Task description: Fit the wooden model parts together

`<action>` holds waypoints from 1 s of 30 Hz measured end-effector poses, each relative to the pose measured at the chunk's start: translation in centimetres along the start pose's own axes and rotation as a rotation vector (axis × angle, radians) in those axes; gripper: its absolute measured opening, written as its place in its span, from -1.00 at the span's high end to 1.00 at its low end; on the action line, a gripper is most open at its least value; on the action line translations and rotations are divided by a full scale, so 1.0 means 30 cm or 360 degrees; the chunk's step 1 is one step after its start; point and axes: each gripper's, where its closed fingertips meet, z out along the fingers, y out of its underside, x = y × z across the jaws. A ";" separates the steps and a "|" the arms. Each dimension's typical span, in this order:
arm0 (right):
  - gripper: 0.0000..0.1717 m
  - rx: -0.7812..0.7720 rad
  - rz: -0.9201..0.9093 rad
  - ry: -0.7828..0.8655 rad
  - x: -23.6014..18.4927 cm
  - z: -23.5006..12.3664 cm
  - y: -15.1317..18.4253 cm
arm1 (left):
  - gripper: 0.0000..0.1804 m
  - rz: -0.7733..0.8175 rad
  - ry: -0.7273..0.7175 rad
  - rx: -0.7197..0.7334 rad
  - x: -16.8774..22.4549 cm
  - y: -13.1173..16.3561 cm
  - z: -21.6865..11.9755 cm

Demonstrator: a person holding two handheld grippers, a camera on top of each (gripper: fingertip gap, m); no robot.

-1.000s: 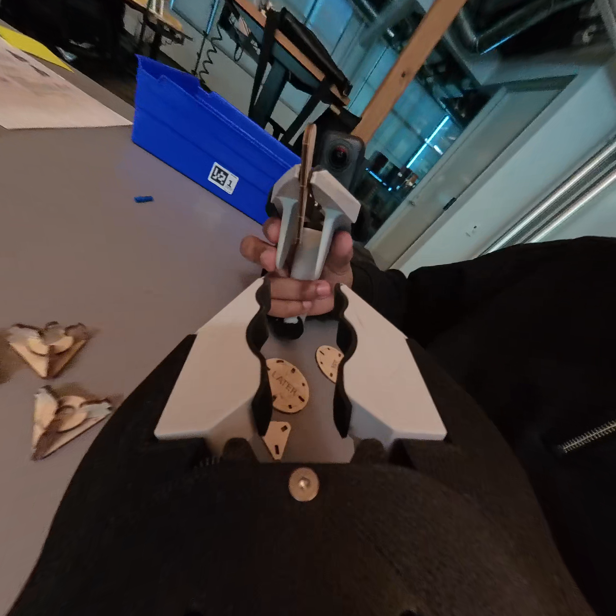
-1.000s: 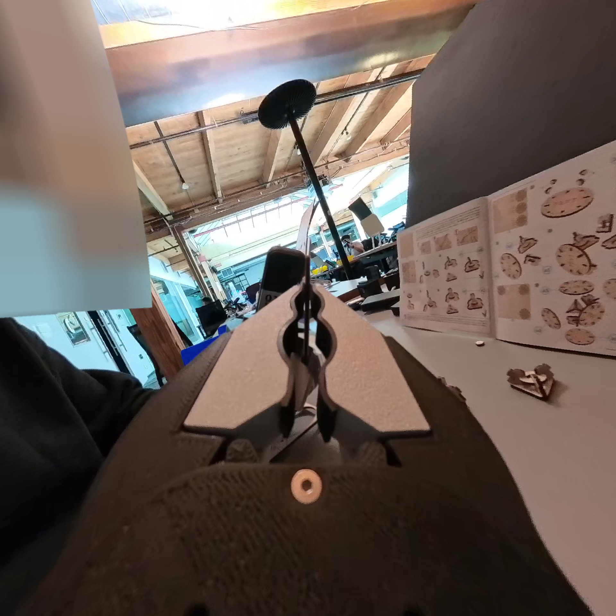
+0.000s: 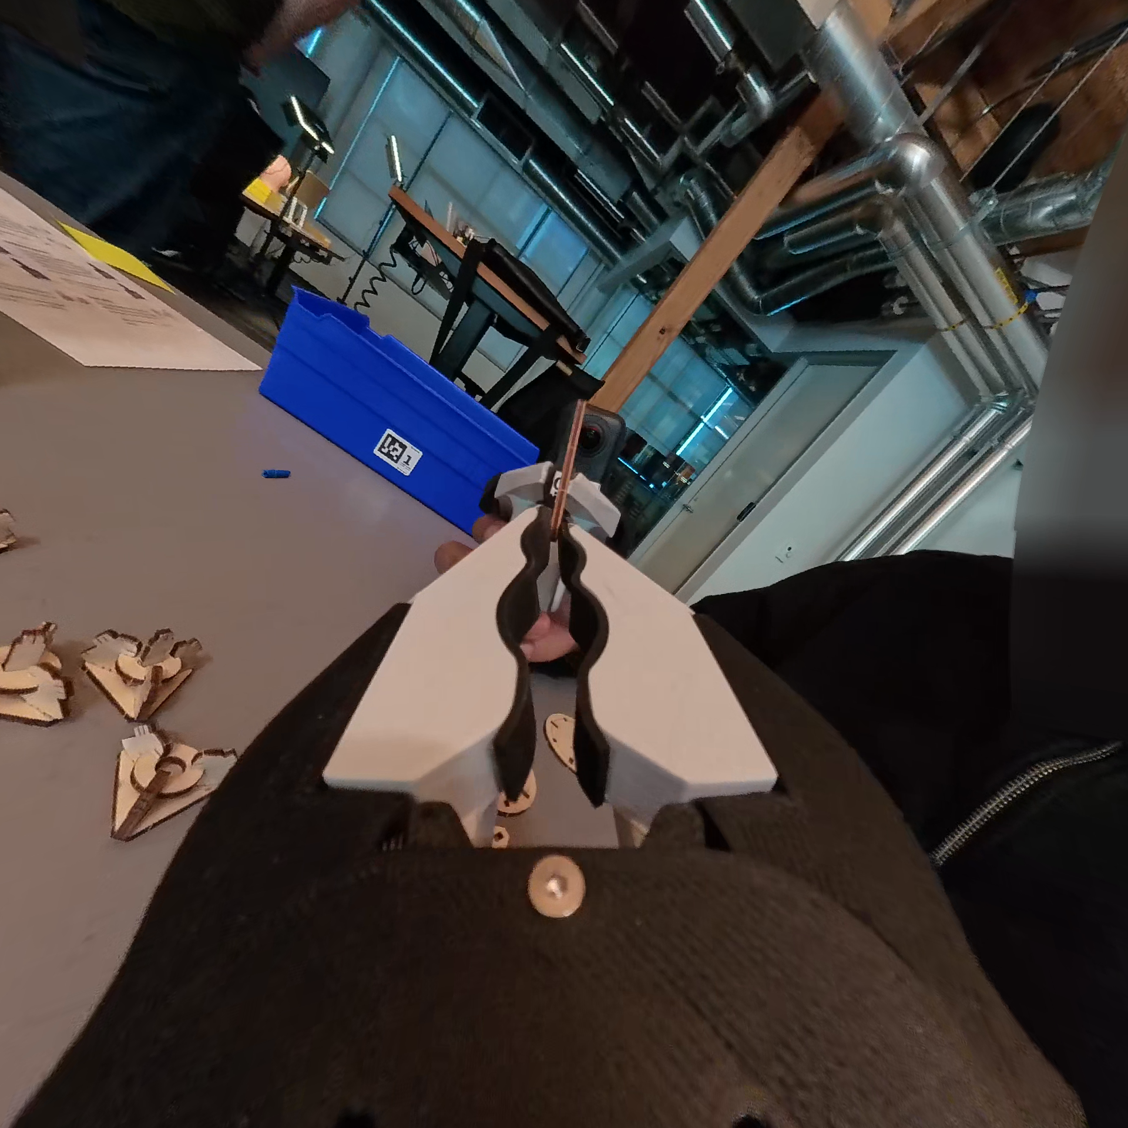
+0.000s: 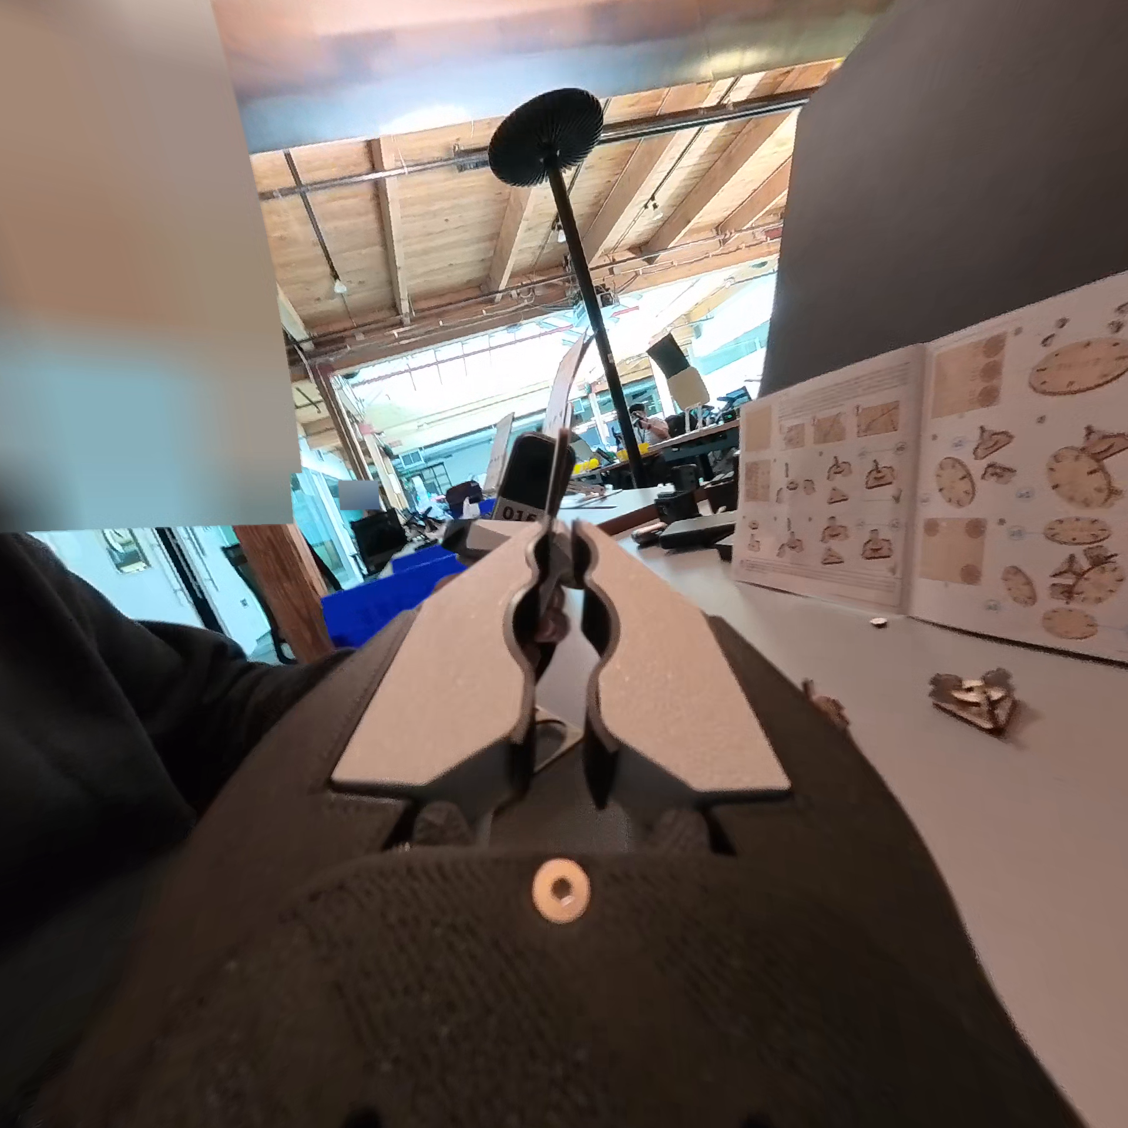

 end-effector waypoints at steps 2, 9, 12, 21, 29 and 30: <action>0.79 -0.0045 -0.0180 0.0020 0.003 -0.015 -0.011 | 1.00 -0.0028 -0.0007 -0.0007 -0.002 -0.006 -0.006; 0.56 -0.0794 -0.1920 0.0170 0.076 -0.118 0.109 | 1.00 -0.0099 -0.0199 -0.0385 -0.087 0.090 -0.015; 0.44 -0.0881 -0.1872 0.0165 0.086 -0.139 0.130 | 1.00 -0.0208 -0.0132 -0.0514 -0.084 0.139 -0.010; 0.59 -0.0805 -0.1582 -0.0154 -0.032 -0.136 0.172 | 1.00 -0.0427 0.0037 -0.0729 -0.047 0.219 -0.011; 0.84 -0.0851 -0.1533 -0.0305 -0.076 -0.140 0.221 | 1.00 -0.0521 0.0113 -0.0894 -0.013 0.277 -0.014; 0.86 -0.0857 -0.1531 -0.0317 -0.080 -0.141 0.224 | 1.00 -0.0528 0.0118 -0.0894 -0.012 0.277 -0.015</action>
